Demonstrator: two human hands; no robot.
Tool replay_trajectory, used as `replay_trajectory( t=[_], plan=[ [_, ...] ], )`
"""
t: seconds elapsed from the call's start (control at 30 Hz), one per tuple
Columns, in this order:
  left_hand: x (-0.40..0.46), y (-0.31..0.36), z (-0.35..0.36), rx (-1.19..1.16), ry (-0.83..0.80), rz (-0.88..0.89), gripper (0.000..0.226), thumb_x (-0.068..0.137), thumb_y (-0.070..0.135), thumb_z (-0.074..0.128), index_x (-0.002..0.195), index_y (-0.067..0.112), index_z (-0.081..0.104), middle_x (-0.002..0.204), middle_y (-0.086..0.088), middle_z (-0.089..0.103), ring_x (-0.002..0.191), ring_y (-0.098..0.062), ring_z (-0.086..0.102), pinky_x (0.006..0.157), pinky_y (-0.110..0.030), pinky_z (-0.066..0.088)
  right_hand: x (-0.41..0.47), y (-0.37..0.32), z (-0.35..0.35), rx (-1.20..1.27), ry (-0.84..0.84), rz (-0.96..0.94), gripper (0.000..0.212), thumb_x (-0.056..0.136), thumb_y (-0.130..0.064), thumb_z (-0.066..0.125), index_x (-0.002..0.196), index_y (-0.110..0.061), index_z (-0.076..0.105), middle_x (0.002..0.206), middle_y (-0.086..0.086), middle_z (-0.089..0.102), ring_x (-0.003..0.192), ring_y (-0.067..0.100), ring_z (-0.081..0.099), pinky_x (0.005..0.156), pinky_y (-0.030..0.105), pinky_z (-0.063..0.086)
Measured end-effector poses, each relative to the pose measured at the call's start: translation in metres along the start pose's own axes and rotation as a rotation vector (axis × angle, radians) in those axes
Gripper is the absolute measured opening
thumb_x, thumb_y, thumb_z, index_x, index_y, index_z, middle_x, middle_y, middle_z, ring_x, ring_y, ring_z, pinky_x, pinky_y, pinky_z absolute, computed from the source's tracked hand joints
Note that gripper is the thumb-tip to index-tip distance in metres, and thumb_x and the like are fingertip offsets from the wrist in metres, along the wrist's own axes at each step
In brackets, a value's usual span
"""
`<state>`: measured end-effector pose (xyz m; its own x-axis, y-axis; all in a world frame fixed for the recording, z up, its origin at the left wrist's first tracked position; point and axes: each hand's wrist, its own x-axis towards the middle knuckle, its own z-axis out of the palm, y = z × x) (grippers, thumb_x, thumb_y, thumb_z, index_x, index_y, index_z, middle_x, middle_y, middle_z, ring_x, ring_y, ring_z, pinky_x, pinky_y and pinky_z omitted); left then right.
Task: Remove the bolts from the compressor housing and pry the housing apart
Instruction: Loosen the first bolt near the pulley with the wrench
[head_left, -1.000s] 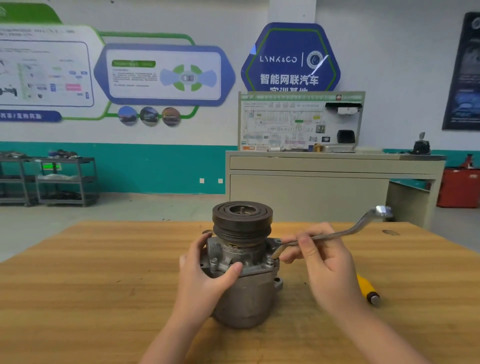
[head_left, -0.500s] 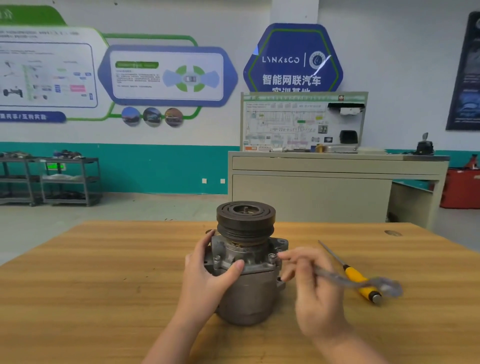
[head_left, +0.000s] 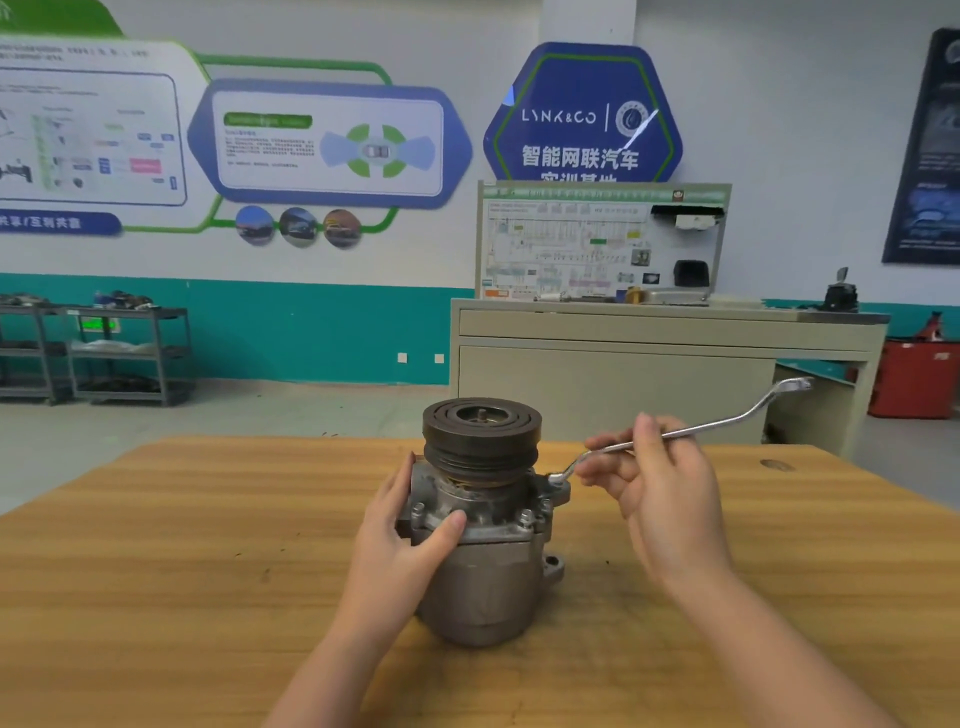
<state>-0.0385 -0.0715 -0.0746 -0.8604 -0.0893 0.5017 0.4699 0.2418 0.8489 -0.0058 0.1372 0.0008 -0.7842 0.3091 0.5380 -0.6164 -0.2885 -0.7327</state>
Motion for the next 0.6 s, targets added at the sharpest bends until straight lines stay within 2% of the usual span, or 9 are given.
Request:
replay_trajectory(
  t=[0.1,0.2,0.3,0.37,0.43,0.5,0.53,0.6],
  plan=[
    [-0.002,0.003,0.004,0.028,0.01,0.014,0.075,0.087,0.03,0.07,0.152,0.033,0.032,0.148,0.021,0.033,0.134,0.002,0.033,0.105,-0.016,0.028,-0.024,0.005,-0.001,-0.219,-0.047,-0.189,0.026,0.095,-0.034,0.043,0.078,-0.033,0.062,0.081,0.009,0.07,0.064,0.025,0.07,0.061,0.028,0.057],
    [-0.004,0.004,0.005,0.027,0.015,0.023,0.077,0.084,0.038,0.069,0.152,0.028,0.035,0.146,0.019,0.037,0.133,0.001,0.036,0.1,-0.009,0.03,-0.04,0.009,0.004,-0.218,-0.037,-0.244,0.023,0.093,-0.04,0.046,0.08,-0.034,0.064,0.085,0.007,0.072,0.067,0.024,0.072,0.063,0.029,0.058],
    [-0.005,0.004,0.003,0.008,0.02,0.017,0.076,0.083,0.038,0.07,0.15,0.03,0.037,0.144,0.015,0.043,0.132,-0.001,0.042,0.105,-0.02,0.035,-0.049,0.017,0.008,-0.306,-0.019,-0.311,0.025,0.096,-0.034,0.046,0.083,-0.037,0.067,0.083,0.004,0.072,0.07,0.021,0.072,0.069,0.039,0.059],
    [-0.005,0.003,0.003,0.008,0.031,0.018,0.07,0.085,0.032,0.072,0.145,0.039,0.037,0.14,0.02,0.046,0.129,0.004,0.043,0.107,-0.025,0.037,-0.053,0.021,0.011,-0.353,-0.023,-0.339,0.027,0.097,-0.038,0.047,0.083,-0.04,0.07,0.08,0.002,0.071,0.072,0.019,0.072,0.071,0.039,0.059],
    [-0.005,0.004,0.003,0.01,0.04,0.014,0.068,0.085,0.029,0.073,0.141,0.044,0.037,0.138,0.023,0.047,0.127,0.006,0.044,0.108,-0.026,0.039,-0.055,0.023,0.013,-0.39,-0.021,-0.37,0.028,0.097,-0.041,0.047,0.084,-0.036,0.071,0.077,-0.001,0.07,0.073,0.013,0.071,0.073,0.029,0.057],
    [-0.004,0.003,0.003,0.015,0.041,0.009,0.068,0.085,0.028,0.074,0.142,0.041,0.038,0.139,0.02,0.048,0.129,0.001,0.045,0.109,-0.029,0.039,-0.056,0.026,0.013,-0.454,-0.024,-0.449,0.03,0.096,-0.04,0.046,0.082,-0.027,0.069,0.072,-0.005,0.069,0.074,0.004,0.069,0.073,0.016,0.052],
    [-0.004,0.002,0.003,0.018,0.04,0.012,0.068,0.085,0.026,0.074,0.143,0.039,0.039,0.14,0.018,0.049,0.131,-0.002,0.045,0.11,-0.031,0.038,-0.057,0.027,0.014,-0.518,-0.031,-0.519,0.03,0.097,-0.041,0.045,0.085,-0.024,0.067,0.073,-0.007,0.067,0.073,0.0,0.067,0.072,0.012,0.05],
    [-0.003,0.001,0.003,0.034,0.038,0.019,0.07,0.086,0.023,0.073,0.147,0.03,0.04,0.143,0.012,0.049,0.134,-0.008,0.044,0.113,-0.037,0.037,-0.06,0.031,0.02,-0.695,-0.068,-0.702,0.038,0.1,-0.041,0.044,0.087,-0.013,0.066,0.076,-0.004,0.064,0.07,0.002,0.062,0.066,0.015,0.05]
  ],
)
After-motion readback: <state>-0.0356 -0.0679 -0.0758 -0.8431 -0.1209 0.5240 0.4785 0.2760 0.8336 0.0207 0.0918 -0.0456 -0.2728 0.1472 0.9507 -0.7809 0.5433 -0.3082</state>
